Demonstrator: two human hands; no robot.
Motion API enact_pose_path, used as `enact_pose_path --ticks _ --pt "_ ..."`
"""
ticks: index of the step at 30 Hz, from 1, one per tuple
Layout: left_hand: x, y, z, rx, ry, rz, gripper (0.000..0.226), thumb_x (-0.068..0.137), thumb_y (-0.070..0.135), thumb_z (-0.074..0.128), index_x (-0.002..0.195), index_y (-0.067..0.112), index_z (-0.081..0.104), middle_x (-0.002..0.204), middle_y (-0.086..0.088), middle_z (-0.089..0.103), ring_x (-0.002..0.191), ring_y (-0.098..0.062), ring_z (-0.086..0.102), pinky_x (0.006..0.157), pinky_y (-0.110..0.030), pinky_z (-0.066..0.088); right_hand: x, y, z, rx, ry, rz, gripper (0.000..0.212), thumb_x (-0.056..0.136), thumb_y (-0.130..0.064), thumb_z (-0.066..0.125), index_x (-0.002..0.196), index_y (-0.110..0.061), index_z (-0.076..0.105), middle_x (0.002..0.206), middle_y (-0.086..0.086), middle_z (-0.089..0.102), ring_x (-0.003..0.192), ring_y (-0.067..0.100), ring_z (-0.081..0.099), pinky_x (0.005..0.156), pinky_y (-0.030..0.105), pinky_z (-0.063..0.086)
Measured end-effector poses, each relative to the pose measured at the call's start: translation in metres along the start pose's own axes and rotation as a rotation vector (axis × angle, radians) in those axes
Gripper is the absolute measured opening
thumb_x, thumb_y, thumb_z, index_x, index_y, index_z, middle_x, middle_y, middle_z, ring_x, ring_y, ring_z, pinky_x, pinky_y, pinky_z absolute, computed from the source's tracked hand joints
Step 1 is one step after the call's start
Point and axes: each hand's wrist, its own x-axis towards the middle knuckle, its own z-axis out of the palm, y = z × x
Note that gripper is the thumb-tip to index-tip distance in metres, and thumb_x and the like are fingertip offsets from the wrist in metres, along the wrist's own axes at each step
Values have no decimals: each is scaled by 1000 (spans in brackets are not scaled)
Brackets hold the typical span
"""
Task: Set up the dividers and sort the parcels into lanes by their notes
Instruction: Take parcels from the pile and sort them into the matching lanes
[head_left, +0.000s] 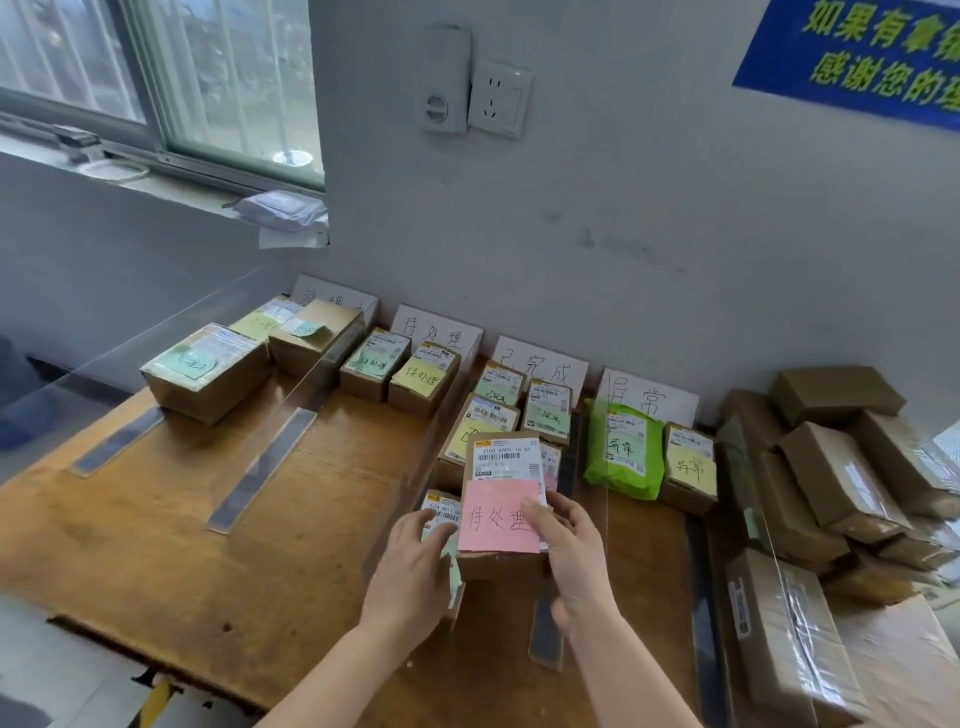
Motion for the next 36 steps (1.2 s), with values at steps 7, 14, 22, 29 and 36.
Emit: enact_pose_path --ticks 7,14,22,29,36 --pt "10 -7 -64 -634 243 -14 47 91 58 49 126 27 56 119 6 64 103 -8 64 81 -33 59 1 -23 57 49 -125 -50 39 87 -16 71 121 -23 53 105 5 71 79 16 74 60 30 59" --pt "39 -48 -119 -425 203 16 80 76 56 66 144 22 41 130 7 53 117 -9 52 82 -18 48 20 -23 132 -93 -219 -55 41 94 -26 64 133 -25 51 115 5 67 103 23 67 90 45 57" --pt "104 -117 -148 -231 94 -57 64 92 40 64 147 18 42 143 4 50 127 -12 48 94 -21 39 71 4 214 -268 -201 87 53 97 -25 60 146 -25 39 125 4 62 103 21 63 76 34 57" --pt "144 -148 -134 -42 -98 -46 49 98 33 55 144 22 41 147 2 41 132 -14 44 93 -20 40 107 45 249 -263 -74 258 51 100 -20 54 148 -22 37 126 3 59 109 21 55 82 42 56" --pt "170 -159 -110 -23 -167 -134 52 95 29 60 141 20 37 144 -4 39 130 -18 44 99 -30 49 134 67 264 -307 -59 316 46 101 -21 52 146 -22 41 133 2 58 121 24 52 99 49 50"
